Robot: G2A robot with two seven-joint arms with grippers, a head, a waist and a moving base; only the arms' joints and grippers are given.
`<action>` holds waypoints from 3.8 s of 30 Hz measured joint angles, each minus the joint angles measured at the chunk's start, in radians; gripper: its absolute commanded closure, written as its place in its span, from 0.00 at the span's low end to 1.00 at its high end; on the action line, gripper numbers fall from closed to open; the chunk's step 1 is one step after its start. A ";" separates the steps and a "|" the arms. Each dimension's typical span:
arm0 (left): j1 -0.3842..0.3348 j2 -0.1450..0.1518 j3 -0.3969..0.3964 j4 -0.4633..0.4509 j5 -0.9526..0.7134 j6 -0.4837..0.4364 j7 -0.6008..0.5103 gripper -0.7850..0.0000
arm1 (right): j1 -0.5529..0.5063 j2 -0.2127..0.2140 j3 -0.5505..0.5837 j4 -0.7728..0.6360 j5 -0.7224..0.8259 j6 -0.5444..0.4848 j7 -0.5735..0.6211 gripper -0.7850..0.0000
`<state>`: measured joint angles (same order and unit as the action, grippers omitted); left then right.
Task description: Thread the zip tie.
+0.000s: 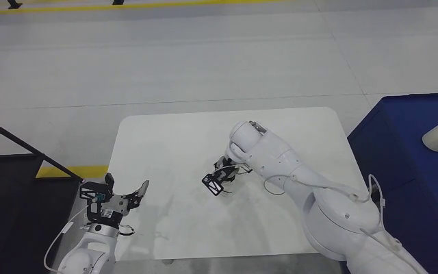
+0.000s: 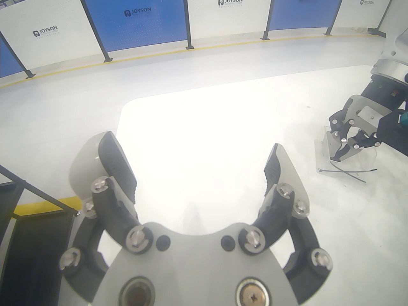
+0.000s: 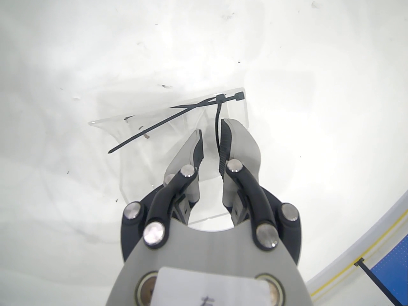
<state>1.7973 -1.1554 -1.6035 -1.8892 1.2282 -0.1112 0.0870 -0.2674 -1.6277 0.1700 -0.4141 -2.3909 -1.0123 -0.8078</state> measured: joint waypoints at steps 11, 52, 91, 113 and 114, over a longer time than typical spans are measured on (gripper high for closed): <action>0.000 0.000 0.000 0.000 0.000 0.000 0.000 0.00 | -0.002 -0.018 0.000 0.042 0.014 0.000 0.000 0.99; 0.000 0.000 0.000 0.000 0.000 0.000 0.000 0.00 | -0.062 0.558 0.000 -0.771 0.380 0.175 -0.176 1.00; 0.000 0.000 0.000 0.000 0.000 0.000 0.000 0.00 | -0.174 0.785 0.000 -1.087 1.418 0.001 0.009 1.00; 0.000 0.000 0.000 0.000 0.000 0.000 0.000 0.00 | -0.089 0.775 0.032 -0.938 3.140 0.210 1.829 1.00; 0.000 0.000 0.000 0.000 0.000 0.000 0.000 0.00 | -0.089 0.775 0.032 -0.938 3.135 0.210 1.827 1.00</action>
<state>1.7973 -1.1554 -1.6035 -1.8892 1.2282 -0.1112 0.0870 -0.3568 -0.8526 0.2017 -1.3523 0.7441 -0.8024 1.0190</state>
